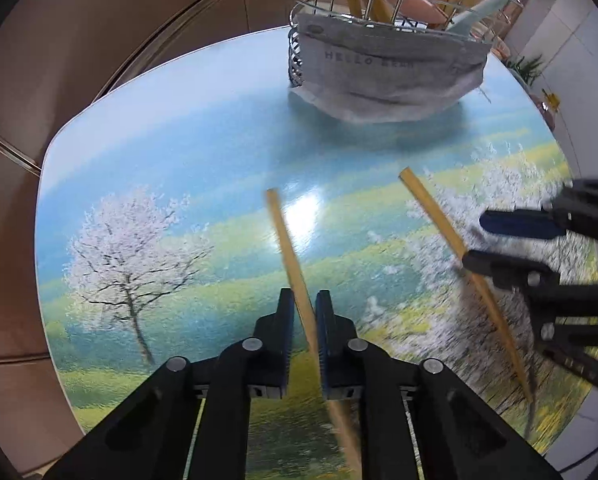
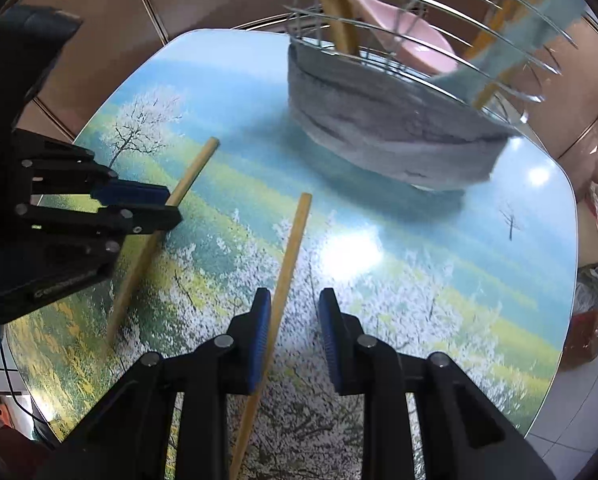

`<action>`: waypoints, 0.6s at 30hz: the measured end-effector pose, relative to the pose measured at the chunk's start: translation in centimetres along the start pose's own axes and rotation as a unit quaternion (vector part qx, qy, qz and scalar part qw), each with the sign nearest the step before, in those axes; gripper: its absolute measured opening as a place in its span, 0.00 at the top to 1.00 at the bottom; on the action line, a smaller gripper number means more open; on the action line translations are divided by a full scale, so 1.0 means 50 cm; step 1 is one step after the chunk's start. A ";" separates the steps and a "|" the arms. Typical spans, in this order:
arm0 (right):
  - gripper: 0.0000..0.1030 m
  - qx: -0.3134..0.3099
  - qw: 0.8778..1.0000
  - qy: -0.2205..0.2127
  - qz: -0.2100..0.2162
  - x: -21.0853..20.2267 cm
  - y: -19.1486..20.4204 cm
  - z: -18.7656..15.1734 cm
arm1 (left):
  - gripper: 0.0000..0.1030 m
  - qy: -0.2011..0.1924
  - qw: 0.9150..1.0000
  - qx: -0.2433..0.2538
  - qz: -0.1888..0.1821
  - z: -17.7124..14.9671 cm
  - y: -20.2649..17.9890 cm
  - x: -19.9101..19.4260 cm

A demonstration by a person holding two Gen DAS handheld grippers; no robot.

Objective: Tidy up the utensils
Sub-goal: 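Close the left tool on a chopstick while the right tool grasps the other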

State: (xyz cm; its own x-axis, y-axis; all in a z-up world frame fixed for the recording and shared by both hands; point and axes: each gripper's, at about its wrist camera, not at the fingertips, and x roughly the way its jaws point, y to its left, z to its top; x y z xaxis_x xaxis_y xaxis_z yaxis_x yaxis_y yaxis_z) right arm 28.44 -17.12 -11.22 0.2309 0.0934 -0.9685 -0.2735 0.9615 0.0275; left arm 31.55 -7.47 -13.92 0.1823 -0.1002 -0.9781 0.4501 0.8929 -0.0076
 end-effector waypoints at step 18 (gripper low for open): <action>0.94 -0.037 0.997 0.065 -0.033 0.055 0.065 0.072 | 0.92 0.003 0.999 0.044 0.006 -0.075 0.062 -0.030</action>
State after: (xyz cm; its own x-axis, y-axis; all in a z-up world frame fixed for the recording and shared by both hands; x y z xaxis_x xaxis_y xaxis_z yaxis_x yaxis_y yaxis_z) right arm 31.55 -12.82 -12.90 0.1298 -0.0090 -0.9915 -0.3310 0.9422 -0.0519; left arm 29.40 -2.90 -13.26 0.1834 -0.0867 -0.9792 0.5227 0.8522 0.0225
